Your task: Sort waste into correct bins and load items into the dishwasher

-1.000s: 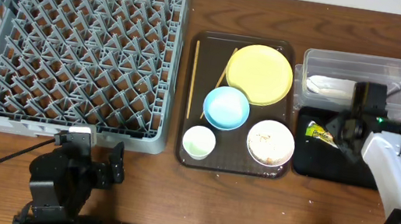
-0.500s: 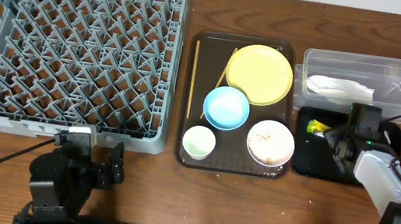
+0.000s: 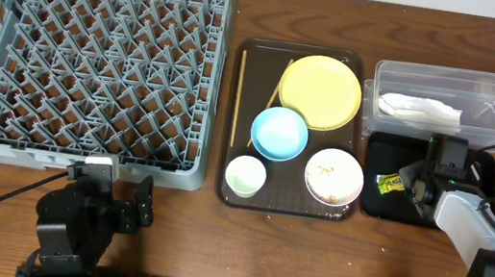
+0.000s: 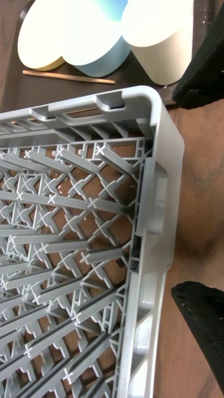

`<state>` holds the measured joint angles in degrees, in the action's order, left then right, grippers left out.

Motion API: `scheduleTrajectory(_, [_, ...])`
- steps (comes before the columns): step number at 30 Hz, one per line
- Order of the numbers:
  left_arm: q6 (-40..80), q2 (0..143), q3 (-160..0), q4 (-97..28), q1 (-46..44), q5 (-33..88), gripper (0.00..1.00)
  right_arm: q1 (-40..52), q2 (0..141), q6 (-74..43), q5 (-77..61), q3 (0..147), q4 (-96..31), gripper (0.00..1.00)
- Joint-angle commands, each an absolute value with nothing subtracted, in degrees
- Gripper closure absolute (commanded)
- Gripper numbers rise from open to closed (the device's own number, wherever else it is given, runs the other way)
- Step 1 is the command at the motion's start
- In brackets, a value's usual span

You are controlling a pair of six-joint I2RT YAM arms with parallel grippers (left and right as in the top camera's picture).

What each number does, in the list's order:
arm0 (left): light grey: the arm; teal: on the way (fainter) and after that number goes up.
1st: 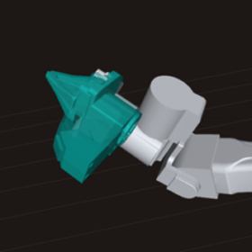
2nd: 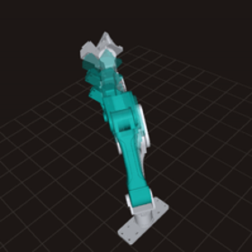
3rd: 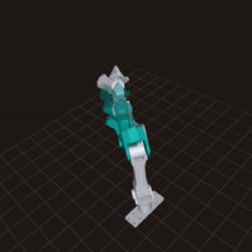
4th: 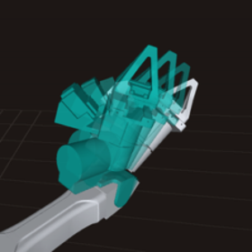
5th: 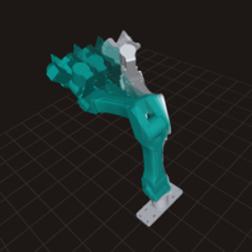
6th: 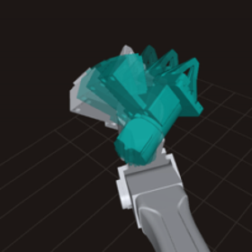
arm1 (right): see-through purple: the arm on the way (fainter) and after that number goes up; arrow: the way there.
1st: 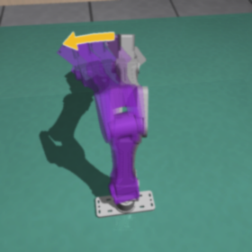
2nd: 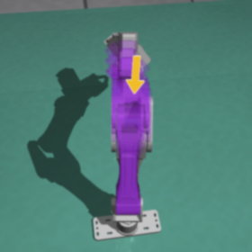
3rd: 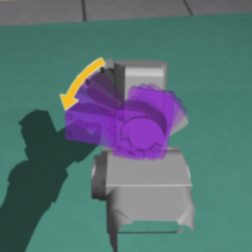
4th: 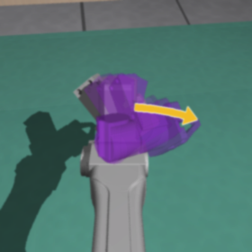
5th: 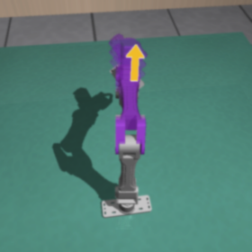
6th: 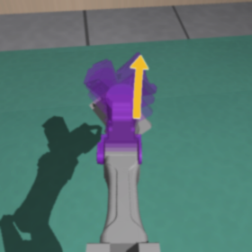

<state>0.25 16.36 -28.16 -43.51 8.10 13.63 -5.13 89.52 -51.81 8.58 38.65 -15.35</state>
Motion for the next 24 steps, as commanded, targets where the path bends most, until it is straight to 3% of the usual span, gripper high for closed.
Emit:
scheduleTrajectory(1, [1.08,16.25,-28.95,-43.51,8.19,14.35,0.1,-5.3,86.28,-45.43,2.81,39.99,-16.51,0.99])
scheduleTrajectory(11, [1.08,16.25,-28.95,-43.51,8.19,14.35,0.1,-5.34,69.32,-40.01,-0.84,52.88,-32.62,0.99])
scheduleTrajectory(17, [1.1,16.25,-28.95,-43.51,8.19,14.35,0.1,-5.34,66.37,-45.3,10.39,54.78,-30.76,0.99])
scheduleTrajectory(24, [1.08,16.25,-28.95,-43.51,8.19,14.35,0.1,-5.34,75.48,-48.47,18.41,54.61,-20.38,0.98])
